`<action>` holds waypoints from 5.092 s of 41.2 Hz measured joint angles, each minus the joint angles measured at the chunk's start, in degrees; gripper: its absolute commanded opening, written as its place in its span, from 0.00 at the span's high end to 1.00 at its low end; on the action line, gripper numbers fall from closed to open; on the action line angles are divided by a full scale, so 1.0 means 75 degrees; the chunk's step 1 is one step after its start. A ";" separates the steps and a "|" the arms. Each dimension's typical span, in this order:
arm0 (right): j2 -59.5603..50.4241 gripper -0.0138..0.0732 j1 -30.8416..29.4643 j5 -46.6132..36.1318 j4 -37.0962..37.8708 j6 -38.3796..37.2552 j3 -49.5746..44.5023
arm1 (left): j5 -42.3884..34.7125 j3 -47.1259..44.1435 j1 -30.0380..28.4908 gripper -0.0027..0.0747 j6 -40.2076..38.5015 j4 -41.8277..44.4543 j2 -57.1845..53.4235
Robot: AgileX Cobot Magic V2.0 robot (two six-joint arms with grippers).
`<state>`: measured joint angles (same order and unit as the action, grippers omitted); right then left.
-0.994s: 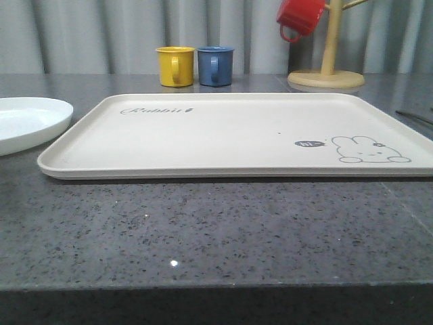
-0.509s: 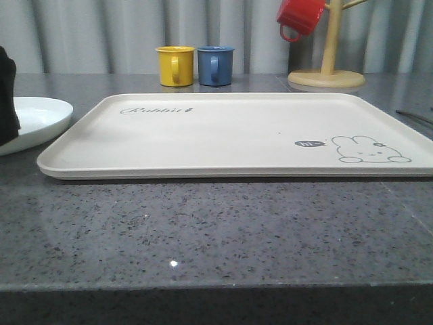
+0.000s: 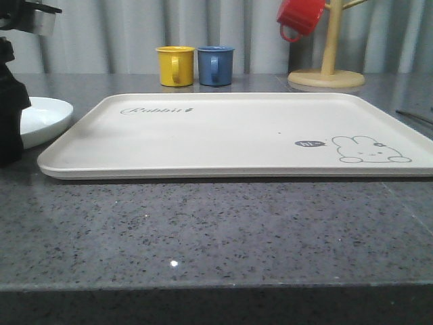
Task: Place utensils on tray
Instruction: 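Grasp the white plate rim with the left gripper and lift it, then carry the white plate over the tray and lower it, left gripper, then release the plate and withdraw the left gripper upward, then move the right gripper down and grasp the silver fork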
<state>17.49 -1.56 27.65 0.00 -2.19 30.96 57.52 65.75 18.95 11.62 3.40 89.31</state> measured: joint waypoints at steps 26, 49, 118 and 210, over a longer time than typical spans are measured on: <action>0.0000 0.10 0.0000 0.0000 0.0000 0.0000 0.0000 | 0.0306 0.1047 0.0559 0.99 0.0072 0.0538 -0.0335; 0.0000 0.10 0.0000 0.0000 0.0000 0.0000 0.0000 | 0.0480 0.2877 0.3531 0.99 -0.0144 0.1046 0.0422; 0.0000 0.10 0.0000 0.0000 0.0000 0.0000 0.0000 | 0.1522 0.3386 0.0673 0.99 -0.0414 -0.0031 -0.0481; 0.0000 0.18 0.0000 0.0000 0.0000 0.0000 0.0000 | -0.5180 -0.6148 -0.1349 0.99 -0.0525 -0.0721 -1.1348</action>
<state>17.49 -1.56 27.65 0.00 -2.19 30.96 18.68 19.64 8.83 7.68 -2.01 4.20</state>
